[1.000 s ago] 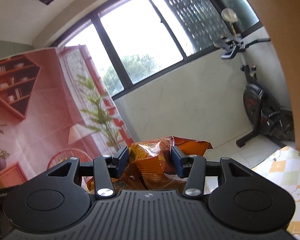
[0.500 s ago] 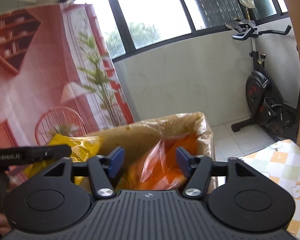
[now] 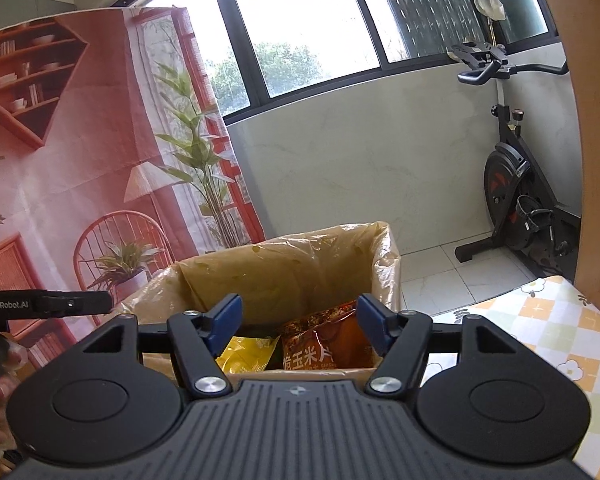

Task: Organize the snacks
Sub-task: 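Open both tools over the box to drop the bags inside, then move both tools back down to the remaining snack pile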

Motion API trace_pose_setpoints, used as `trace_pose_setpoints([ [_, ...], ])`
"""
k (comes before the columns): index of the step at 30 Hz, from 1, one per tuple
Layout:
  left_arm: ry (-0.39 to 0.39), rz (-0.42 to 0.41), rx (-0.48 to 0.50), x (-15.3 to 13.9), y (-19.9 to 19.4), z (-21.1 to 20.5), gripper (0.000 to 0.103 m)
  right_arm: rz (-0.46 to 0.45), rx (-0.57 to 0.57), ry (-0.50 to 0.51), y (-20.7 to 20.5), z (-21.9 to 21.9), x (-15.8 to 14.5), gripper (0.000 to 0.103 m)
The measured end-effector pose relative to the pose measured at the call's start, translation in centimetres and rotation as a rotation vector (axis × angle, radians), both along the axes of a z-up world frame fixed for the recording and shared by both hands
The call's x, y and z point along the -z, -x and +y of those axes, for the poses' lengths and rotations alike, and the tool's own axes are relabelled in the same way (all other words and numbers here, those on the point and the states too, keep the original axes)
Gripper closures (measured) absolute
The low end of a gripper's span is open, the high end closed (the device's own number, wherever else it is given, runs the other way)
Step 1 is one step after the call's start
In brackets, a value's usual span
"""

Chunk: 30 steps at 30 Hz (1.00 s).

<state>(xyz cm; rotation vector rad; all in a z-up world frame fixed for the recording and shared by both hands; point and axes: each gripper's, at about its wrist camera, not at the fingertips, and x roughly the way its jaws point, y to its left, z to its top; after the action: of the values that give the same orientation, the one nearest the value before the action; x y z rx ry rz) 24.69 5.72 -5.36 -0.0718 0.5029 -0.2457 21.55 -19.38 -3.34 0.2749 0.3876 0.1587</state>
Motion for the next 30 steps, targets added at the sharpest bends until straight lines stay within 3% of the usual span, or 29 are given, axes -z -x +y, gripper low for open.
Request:
trace_pose_setpoints([
  [7, -0.05, -0.028, -0.044, -1.6, 2.4, 2.2, 0.018, -0.03, 0.013, -0.037, 2.5, -1.4, -1.8, 0.036],
  [13, -0.045, -0.002, -0.078, -1.3, 4.4, 3.7, 0.018, -0.02, 0.024, -0.035, 4.2, -2.7, -2.3, 0.036],
  [25, 0.016, 0.105, -0.115, 2.2, 9.7, 6.7, 0.018, 0.13, -0.019, 0.039, 9.5, -2.7, 1.1, 0.036],
  [30, 0.04, 0.167, -0.09, 5.0, 11.5, 6.4, 0.018, 0.207, -0.074, 0.057, 11.5, -1.2, 3.5, 0.036],
])
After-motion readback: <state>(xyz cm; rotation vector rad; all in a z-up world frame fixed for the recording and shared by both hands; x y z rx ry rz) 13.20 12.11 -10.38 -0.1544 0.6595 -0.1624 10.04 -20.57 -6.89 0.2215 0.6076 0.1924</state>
